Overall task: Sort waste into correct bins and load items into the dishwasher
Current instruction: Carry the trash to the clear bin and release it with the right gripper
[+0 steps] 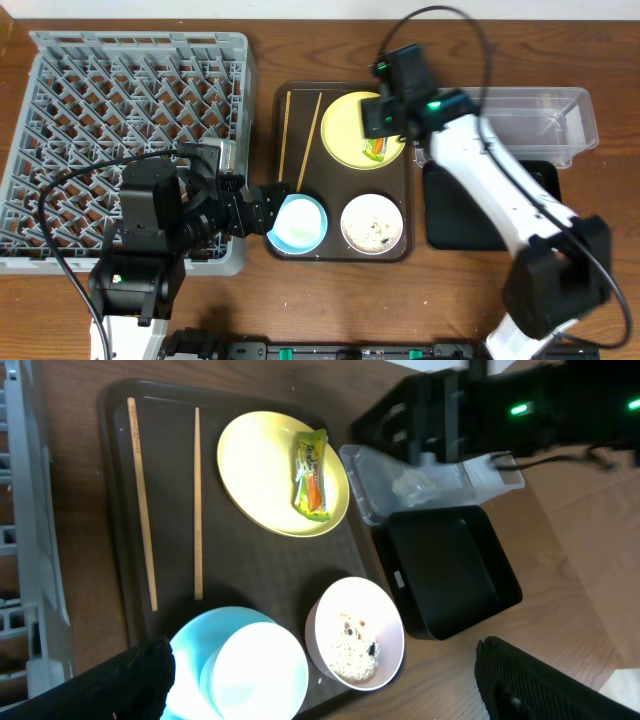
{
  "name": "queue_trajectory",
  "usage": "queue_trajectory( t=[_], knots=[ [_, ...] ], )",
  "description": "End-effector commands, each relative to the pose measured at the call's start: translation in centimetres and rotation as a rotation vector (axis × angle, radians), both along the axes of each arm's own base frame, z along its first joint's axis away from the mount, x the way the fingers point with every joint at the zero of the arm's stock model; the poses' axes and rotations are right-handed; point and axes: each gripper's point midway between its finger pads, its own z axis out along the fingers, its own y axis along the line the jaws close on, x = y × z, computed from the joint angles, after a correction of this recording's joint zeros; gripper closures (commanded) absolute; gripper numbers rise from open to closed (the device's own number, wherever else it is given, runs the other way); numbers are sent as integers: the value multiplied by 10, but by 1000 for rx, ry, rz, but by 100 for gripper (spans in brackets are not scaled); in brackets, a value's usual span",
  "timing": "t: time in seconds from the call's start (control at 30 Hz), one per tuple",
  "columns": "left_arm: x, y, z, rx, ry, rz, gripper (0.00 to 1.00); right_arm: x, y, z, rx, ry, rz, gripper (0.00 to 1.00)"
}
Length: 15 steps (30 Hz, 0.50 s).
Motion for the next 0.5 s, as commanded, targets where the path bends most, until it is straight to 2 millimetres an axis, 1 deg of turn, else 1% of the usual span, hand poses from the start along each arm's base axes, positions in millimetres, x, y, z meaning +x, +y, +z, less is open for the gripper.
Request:
queue_trajectory(
  t=[0.0, 0.07, 0.13, 0.2, 0.27, 0.3, 0.33, 0.4, 0.43, 0.47],
  knots=[
    [2, 1, 8, 5, -24, 3, 4, 9, -17, -46, -127, 35, -161, 39],
    [2, 1, 8, 5, -24, 3, 4, 14, -28, -69, -144, 59, -273, 41],
    [2, 1, 8, 5, -24, 3, 4, 19, -34, -87, -159, 72, -312, 43],
    [2, 1, 8, 5, -24, 3, 4, 24, -37, -105, -165, 84, -322, 43],
    [2, 1, 8, 5, -24, 3, 4, 27, -36, -116, -162, 91, -322, 42],
    [2, 1, 8, 5, -24, 3, 4, 28, -35, -122, -160, 96, -318, 44],
    [2, 1, 8, 5, -24, 3, 4, 28, -34, -126, -154, 103, -314, 50],
    [2, 1, 8, 5, -24, 3, 4, 27, -31, -130, -145, 114, -307, 75],
    [2, 1, 8, 5, -24, 3, 4, 27, -30, -131, -141, 119, -304, 92],
    [2, 1, 8, 5, -24, 3, 4, 26, -30, -131, -140, 122, -303, 99]
  ],
)
